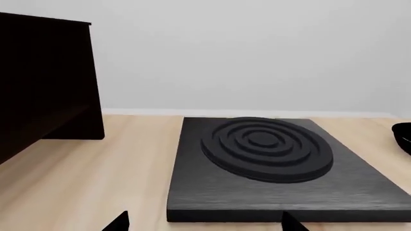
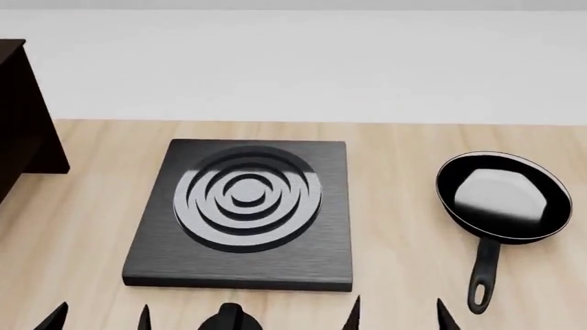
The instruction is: Put the frying pan on the cabinet shelf.
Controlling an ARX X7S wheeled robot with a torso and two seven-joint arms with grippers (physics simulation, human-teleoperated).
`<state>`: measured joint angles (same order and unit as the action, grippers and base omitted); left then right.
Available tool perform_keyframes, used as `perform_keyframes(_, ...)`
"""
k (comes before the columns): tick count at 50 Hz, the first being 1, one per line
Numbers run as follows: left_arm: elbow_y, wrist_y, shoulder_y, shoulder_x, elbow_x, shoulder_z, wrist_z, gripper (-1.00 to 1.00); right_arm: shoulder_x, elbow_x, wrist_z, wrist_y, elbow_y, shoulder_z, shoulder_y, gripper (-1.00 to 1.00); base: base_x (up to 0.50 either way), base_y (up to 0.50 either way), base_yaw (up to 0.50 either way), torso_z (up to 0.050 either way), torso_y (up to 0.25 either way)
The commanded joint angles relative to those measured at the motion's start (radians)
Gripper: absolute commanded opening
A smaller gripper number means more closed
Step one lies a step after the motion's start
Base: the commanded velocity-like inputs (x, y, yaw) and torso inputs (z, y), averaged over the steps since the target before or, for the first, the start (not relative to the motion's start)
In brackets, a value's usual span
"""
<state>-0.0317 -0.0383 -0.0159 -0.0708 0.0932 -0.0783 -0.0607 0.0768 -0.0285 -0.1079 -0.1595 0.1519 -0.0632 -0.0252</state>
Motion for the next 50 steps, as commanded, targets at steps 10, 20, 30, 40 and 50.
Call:
perform_keyframes(10,-0.566,-0.687,-0.188,-0.041,0.087,0.000,-0.040,1.00,0.074,-0.041,0.017,-0.828,0.531,0.053,-0.258,1.00,0.00,0.00,0.00,0.000,0.000)
perform_keyframes(20,-0.583,-0.802,-0.262,-0.048,0.134,0.038,-0.056,1.00,0.126,-0.066,0.050,-0.956,0.506,0.077,-0.363,1.00,0.00,0.00,0.00,0.000,0.000)
perform_keyframes(30,-0.510,-0.854,-0.349,-0.047,0.182,0.082,-0.048,1.00,0.172,-0.083,0.081,-1.029,0.384,0.108,-0.446,1.00,0.00,0.00,0.00,0.000,0.000)
perform_keyframes(40,-0.501,-0.843,-0.328,-0.052,0.194,0.078,-0.050,1.00,0.211,-0.080,0.096,-1.038,0.202,0.106,-0.534,1.00,0.00,0.00,0.00,0.000,0.000)
perform_keyframes(50,-0.487,-0.802,-0.309,-0.049,0.198,0.073,-0.059,1.00,0.239,-0.070,0.109,-1.008,0.018,0.076,-0.636,1.00,0.00,0.00,0.00,0.000,0.000)
